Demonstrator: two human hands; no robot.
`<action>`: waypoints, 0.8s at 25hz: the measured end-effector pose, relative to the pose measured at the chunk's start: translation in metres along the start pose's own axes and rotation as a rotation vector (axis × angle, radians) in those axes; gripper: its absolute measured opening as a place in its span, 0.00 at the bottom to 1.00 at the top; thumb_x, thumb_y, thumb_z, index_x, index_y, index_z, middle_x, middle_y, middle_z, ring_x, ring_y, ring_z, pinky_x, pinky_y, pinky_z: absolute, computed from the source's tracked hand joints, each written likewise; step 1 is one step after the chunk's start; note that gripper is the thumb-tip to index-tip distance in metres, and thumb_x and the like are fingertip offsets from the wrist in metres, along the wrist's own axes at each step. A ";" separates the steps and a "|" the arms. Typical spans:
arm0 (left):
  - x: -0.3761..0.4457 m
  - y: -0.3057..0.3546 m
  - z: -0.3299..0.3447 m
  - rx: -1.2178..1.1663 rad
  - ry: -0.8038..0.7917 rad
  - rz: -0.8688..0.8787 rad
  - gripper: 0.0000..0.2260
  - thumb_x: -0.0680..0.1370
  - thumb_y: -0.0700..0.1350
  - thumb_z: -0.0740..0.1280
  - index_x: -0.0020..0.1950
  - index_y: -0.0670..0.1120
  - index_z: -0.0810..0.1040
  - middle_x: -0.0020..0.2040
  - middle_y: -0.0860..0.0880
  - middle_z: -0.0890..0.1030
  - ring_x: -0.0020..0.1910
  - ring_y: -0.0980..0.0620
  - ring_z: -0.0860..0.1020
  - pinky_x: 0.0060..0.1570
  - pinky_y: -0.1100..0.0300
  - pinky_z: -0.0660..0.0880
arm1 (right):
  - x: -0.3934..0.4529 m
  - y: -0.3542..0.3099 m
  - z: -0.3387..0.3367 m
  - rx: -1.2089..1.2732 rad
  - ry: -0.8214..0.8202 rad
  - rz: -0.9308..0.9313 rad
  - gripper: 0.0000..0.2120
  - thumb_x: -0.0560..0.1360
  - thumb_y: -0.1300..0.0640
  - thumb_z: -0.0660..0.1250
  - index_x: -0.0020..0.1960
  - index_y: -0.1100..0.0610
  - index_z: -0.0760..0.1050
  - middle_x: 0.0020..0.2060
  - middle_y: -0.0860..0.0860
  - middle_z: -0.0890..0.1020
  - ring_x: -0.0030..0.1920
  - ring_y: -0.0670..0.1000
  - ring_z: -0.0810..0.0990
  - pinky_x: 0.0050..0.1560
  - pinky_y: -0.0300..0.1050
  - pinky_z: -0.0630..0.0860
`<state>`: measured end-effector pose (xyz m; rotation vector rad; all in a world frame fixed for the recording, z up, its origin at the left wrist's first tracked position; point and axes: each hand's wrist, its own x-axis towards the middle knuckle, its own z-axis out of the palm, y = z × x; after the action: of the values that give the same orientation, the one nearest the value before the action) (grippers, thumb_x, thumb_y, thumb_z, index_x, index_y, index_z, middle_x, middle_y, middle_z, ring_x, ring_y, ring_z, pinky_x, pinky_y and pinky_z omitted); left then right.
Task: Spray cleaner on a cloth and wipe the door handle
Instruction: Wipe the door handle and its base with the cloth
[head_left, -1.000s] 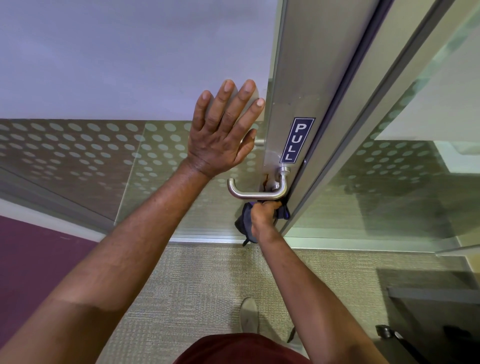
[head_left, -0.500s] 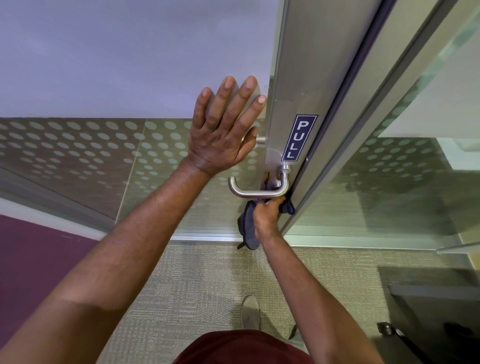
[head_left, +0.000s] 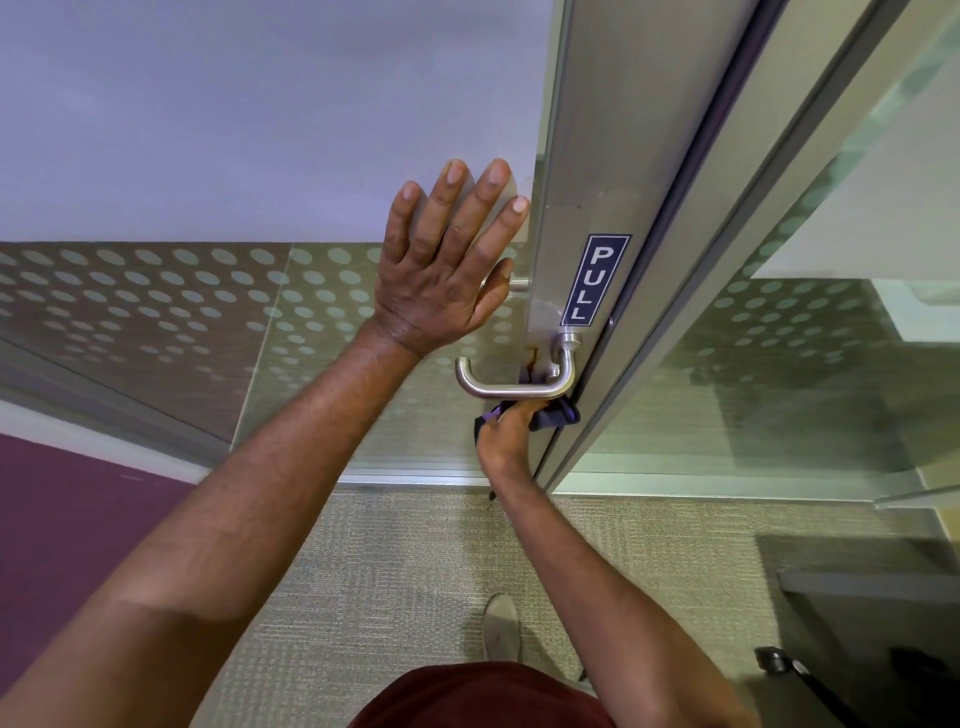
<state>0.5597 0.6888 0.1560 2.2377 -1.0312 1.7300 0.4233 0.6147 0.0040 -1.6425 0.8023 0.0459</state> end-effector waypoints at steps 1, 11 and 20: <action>0.000 -0.002 0.000 0.010 0.006 -0.002 0.29 0.82 0.52 0.65 0.82 0.47 0.63 0.81 0.45 0.61 0.87 0.46 0.46 0.83 0.44 0.47 | -0.004 0.001 0.000 -0.006 -0.004 -0.057 0.34 0.81 0.71 0.58 0.82 0.66 0.48 0.80 0.64 0.61 0.78 0.63 0.63 0.80 0.56 0.61; 0.005 0.001 -0.001 0.014 -0.005 0.005 0.28 0.82 0.52 0.64 0.81 0.47 0.64 0.81 0.44 0.61 0.87 0.46 0.45 0.84 0.44 0.46 | 0.011 0.019 -0.036 -0.023 0.065 -0.105 0.36 0.81 0.74 0.58 0.84 0.66 0.44 0.81 0.58 0.60 0.79 0.51 0.63 0.80 0.35 0.54; 0.005 0.002 0.001 0.009 0.003 0.013 0.30 0.83 0.52 0.64 0.84 0.48 0.61 0.82 0.45 0.59 0.87 0.46 0.46 0.84 0.44 0.47 | -0.002 0.007 -0.092 0.261 0.147 -0.145 0.29 0.80 0.73 0.61 0.80 0.61 0.66 0.74 0.54 0.75 0.70 0.43 0.75 0.73 0.35 0.70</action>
<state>0.5598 0.6849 0.1597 2.2378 -1.0423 1.7456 0.3820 0.5347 0.0223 -1.4627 0.7628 -0.2739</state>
